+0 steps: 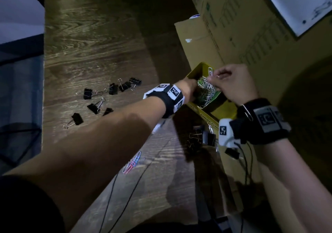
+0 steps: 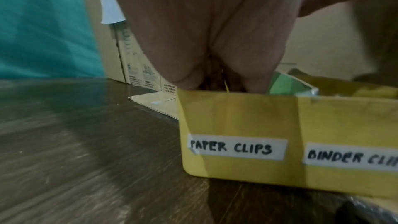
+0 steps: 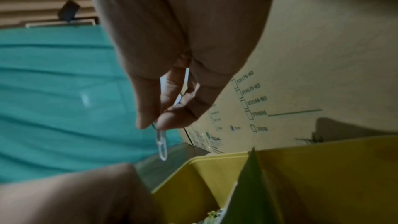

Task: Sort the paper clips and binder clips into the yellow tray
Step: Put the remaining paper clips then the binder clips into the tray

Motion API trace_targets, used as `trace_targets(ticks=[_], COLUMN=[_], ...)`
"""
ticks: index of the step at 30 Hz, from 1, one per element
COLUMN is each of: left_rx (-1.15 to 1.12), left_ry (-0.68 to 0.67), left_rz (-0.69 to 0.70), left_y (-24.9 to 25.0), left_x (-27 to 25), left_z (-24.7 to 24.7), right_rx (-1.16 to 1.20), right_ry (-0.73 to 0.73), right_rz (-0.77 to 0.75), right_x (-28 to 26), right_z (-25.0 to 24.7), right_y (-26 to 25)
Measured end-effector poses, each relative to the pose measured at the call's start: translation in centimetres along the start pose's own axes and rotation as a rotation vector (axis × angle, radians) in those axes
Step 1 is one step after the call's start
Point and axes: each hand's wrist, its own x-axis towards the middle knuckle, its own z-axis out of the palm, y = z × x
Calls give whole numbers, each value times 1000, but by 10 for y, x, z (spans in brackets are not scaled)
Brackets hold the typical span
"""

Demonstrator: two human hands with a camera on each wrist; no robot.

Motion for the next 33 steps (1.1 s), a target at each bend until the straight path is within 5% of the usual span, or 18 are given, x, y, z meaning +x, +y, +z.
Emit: trace_targets(ticks=[8, 12, 16, 22, 27, 33], left_rx=[-221, -302, -194, -44, 134, 14], left_ry=[238, 434, 200, 35, 153, 315], left_rz=[144, 220, 113, -5, -59, -28], left_y=[-24, -48, -91, -135, -128, -117], left_x=[-36, -86, -141, -223, -256, -269], left_z=[1, 0, 20, 103, 156, 171], right_rx=[-389, -386, -210, -543, -707, -746], right_ry=[-223, -232, -309, -750, -758, -737], right_rz=[137, -33, -245, -421, -499, -412], right_x=[43, 27, -22, -106, -152, -166], right_z=[31, 40, 67, 159, 222, 232], right_y=[16, 1, -19, 14, 45, 44])
